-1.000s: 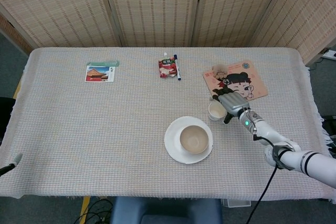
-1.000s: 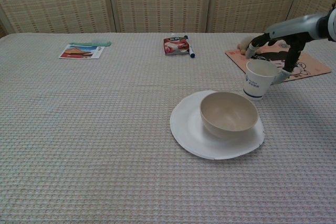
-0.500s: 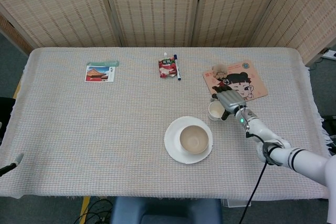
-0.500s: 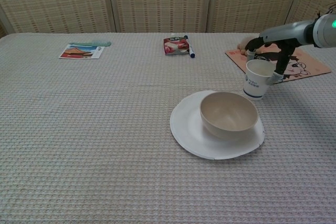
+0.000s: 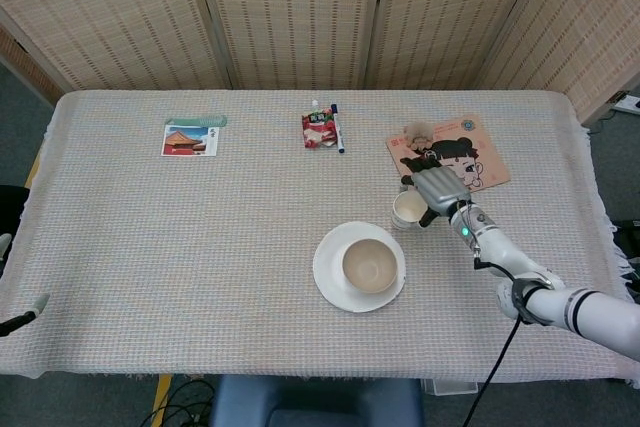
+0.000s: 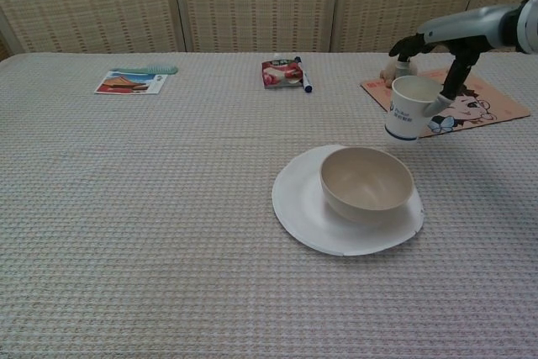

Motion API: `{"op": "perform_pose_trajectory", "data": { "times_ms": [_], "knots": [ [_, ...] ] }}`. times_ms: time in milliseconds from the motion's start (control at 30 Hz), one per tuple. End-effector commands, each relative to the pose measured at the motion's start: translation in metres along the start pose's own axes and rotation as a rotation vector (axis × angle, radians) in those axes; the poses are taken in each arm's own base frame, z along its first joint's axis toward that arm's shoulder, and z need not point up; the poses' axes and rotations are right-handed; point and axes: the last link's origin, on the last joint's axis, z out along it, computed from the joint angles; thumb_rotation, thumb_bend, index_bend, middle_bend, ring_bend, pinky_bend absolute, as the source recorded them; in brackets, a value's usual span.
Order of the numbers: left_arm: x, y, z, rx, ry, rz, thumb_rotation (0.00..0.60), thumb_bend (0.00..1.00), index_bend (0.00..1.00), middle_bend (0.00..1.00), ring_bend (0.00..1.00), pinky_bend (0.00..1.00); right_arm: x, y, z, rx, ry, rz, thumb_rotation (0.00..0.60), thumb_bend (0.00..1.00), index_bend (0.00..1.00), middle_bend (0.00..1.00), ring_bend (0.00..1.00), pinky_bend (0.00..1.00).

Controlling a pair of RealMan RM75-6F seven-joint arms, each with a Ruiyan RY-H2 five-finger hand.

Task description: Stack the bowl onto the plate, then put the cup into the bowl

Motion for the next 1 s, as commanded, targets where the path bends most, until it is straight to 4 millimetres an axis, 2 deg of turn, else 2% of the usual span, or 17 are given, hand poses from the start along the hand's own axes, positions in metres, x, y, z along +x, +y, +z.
{"op": "perform_pose_trajectory", "data": {
  "times_ms": [33, 233, 433, 700, 1000],
  "knots": [
    [0.0, 0.004, 0.0, -0.009, -0.006, 0.005, 0.6, 0.22, 0.0, 0.12, 0.0, 0.15, 0.027, -0.018, -0.037, 0.07, 0.077, -0.012, 0.6, 0.16, 0.39, 0.0, 0.0, 0.0],
    [0.003, 0.008, -0.003, -0.018, 0.001, 0.004, 0.6, 0.22, 0.0, 0.12, 0.0, 0.15, 0.037, -0.052, -0.074, 0.176, 0.111, -0.063, 0.6, 0.16, 0.39, 0.0, 0.0, 0.0],
    [0.009, 0.009, -0.007, -0.023, 0.018, -0.006, 0.6, 0.22, 0.0, 0.12, 0.0, 0.15, 0.034, -0.079, -0.093, 0.246, 0.109, -0.141, 0.6, 0.16, 0.39, 0.0, 0.0, 0.0],
    [0.013, 0.01, -0.01, -0.03, 0.028, -0.015, 0.6, 0.22, 0.0, 0.12, 0.0, 0.15, 0.015, -0.091, -0.091, 0.245, 0.067, -0.183, 0.6, 0.16, 0.39, 0.0, 0.0, 0.0],
    [0.015, 0.009, -0.012, -0.023, 0.033, -0.015, 0.6, 0.22, 0.0, 0.12, 0.0, 0.15, -0.014, -0.089, -0.07, 0.219, -0.008, -0.194, 0.6, 0.16, 0.39, 0.0, 0.0, 0.0]
  ]
}}
